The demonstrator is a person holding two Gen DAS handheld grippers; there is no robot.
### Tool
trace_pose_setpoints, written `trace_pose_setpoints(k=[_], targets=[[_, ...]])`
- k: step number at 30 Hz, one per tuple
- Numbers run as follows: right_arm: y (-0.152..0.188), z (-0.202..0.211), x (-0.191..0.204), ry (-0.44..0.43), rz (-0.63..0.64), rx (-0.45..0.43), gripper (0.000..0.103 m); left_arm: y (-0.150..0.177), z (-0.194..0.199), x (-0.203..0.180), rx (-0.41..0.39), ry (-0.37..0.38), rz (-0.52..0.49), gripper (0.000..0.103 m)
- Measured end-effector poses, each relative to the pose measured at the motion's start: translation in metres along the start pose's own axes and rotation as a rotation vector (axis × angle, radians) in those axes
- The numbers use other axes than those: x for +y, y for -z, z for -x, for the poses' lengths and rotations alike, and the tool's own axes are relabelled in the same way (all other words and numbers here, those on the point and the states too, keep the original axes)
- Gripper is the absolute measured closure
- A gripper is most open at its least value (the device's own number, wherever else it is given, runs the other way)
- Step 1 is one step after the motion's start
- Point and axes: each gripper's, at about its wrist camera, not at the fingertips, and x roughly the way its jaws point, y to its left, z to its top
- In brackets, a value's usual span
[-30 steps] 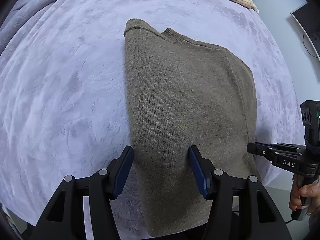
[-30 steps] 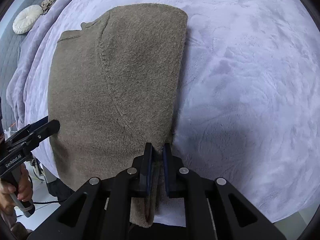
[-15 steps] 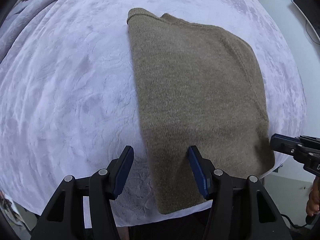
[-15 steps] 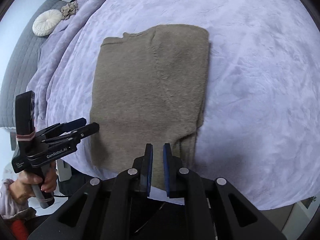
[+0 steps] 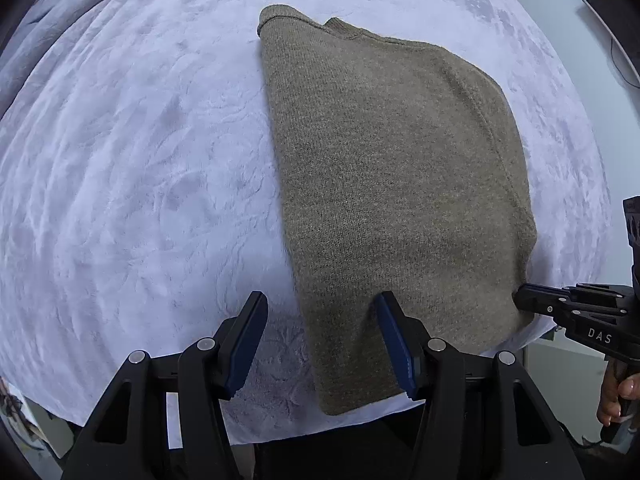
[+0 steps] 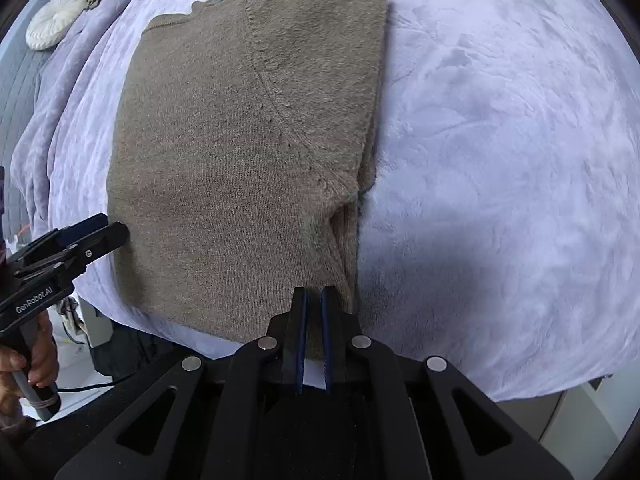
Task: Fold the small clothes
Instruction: 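Pinch the folded sweater edge with the right gripper and tug it straight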
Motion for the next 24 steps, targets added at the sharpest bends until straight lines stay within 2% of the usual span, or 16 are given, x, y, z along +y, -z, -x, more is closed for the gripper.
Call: trace_pose_setpoints(k=[6,9,21,23,24], targets=[[0.002,0.004,0.002,0.028,-0.008,0.017,0.097,-0.002,0.007,0.004,-0.002,0.005,-0.006,0.045],[-0.002,0.012,0.002,0.041,-0.014,0.006,0.093,-0.004,0.011,0.003,-0.008,0.005,-0.007,0.045],[-0.007,0.028,0.007,0.068,-0.04,-0.034,0.093,-0.007,0.022,0.004,0.005,-0.009,-0.004,0.045],[-0.011,0.032,0.01,0.071,-0.048,-0.042,0.093,-0.008,0.026,0.005,-0.007,-0.02,0.006,0.036],[-0.012,0.034,0.012,0.071,-0.051,-0.048,0.092,-0.009,0.028,0.004,-0.019,-0.023,0.01,0.024]])
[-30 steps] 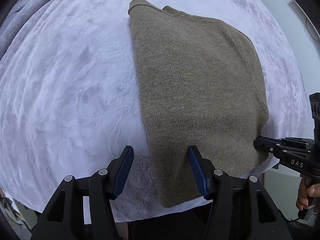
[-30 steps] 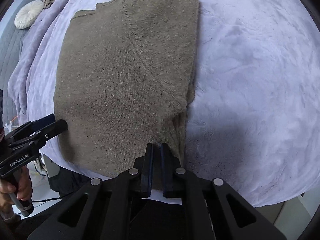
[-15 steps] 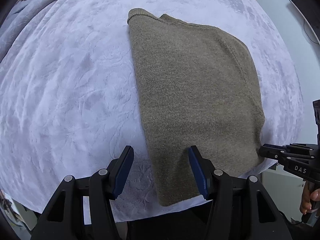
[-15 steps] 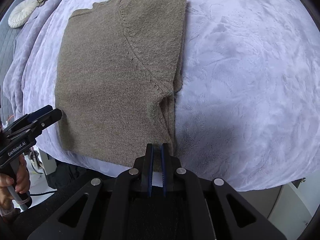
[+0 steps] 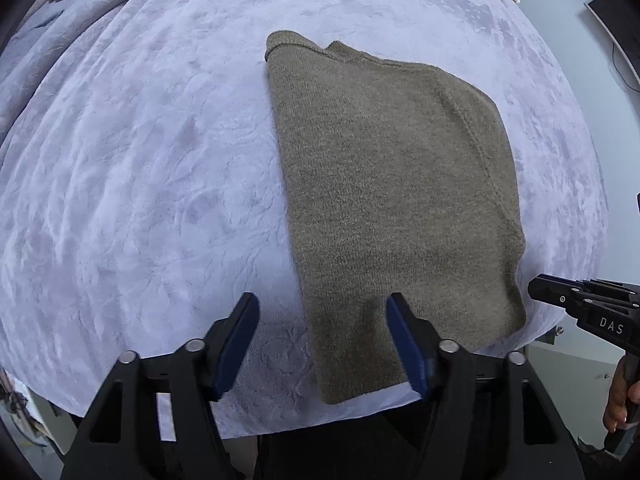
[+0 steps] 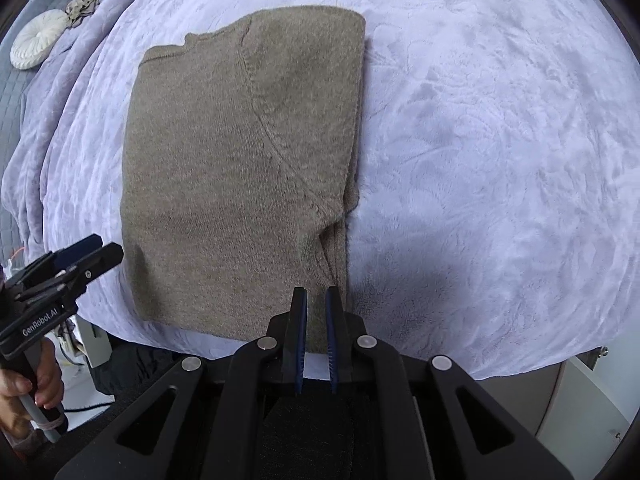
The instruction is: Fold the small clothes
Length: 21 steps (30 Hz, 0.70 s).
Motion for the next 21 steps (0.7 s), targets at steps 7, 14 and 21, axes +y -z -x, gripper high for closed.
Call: trace_pose_setpoints(k=[7,14,21], targets=[[-0.014,0.021,0.011,-0.034,-0.014,-0.071,0.023,-0.008,0.013,0.006,-0.022,-0.056,0.024,0.0],[-0.024,0.038,0.018,-0.002,-0.024,-0.141,0.012,-0.011,0.019,0.001,-0.048,-0.16,0.0,0.0],[-0.028,0.044,0.024,0.058,-0.027,-0.168,0.012,-0.014,0.026,0.006,-0.064,-0.18,0.044,0.0]])
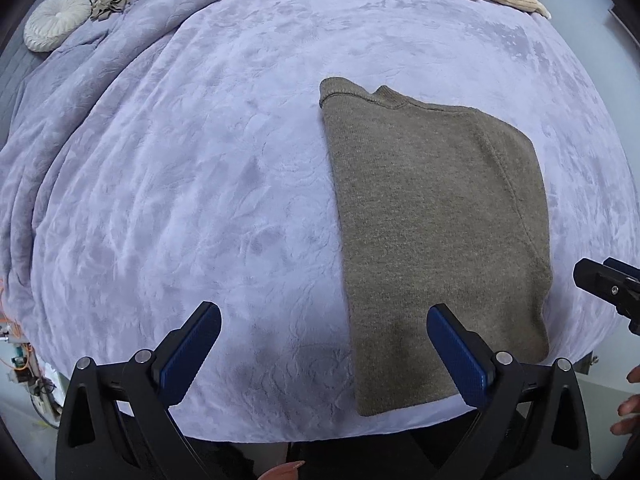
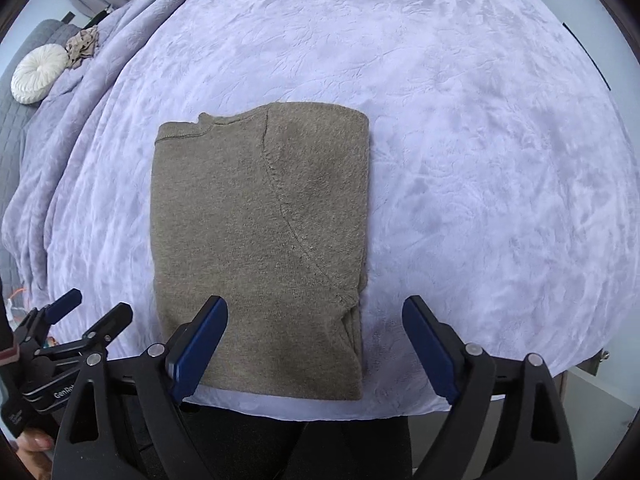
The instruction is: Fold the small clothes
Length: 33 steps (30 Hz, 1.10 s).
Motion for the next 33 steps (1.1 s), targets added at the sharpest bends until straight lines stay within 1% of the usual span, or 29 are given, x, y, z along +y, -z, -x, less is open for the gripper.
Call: trace_pose_setpoints(k=[2,5,11,18,23,33], targets=[[0.001,0.0,0.001,-0.007,0.005,0.011,0.012,0.0,0.0,0.002,0.012,0.022,0.017,0.0],[0.001,0.003,0.006,-0.008,0.015,0.011,0.012,0.0,0.0,0.002,0.028,0.031,0.035,0.0],[-0.004,0.013,0.017,0.035,0.049,-0.003,0.012,-0.002,0.011,0.0,0.044,0.026,0.033,0.0],[-0.006,0.02,0.027,0.091,0.076,-0.021,0.012,-0.004,0.024,-0.001,0.02,0.029,0.034,0.0],[-0.004,0.019,0.028,0.092,0.074,-0.012,0.012,-0.003,0.025,-0.004,0.018,0.01,0.022,0.0],[-0.001,0.02,0.028,0.098,0.071,-0.009,0.012,-0.001,0.027,-0.004,0.015,0.011,0.028,0.0]])
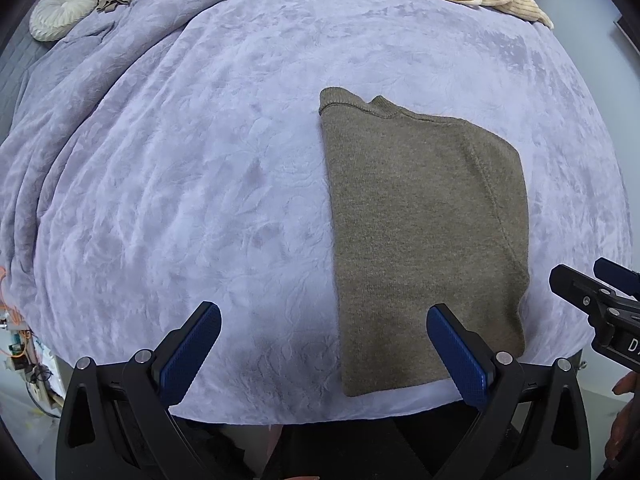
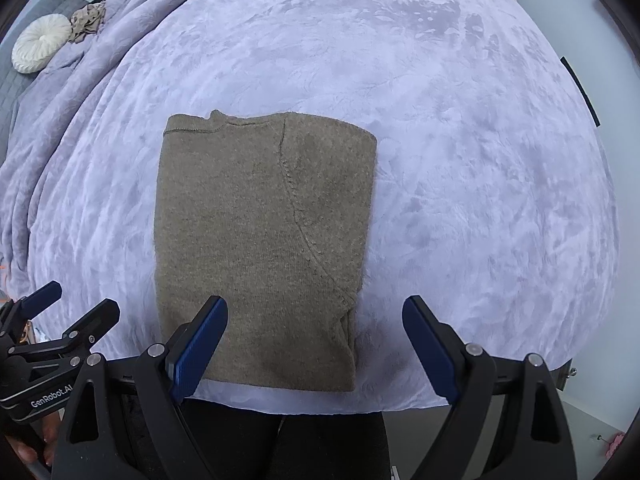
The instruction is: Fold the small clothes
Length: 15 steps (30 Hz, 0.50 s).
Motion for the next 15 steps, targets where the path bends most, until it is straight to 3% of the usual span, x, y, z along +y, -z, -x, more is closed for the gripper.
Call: trace_pose_setpoints(k=[15], targets=[[0.0039,-0.0008,-0.0021,0.003,0.002,0.008,0.012,0.0033,0.0003,-0.0022,0.003,-0.003,0.001,0.0]])
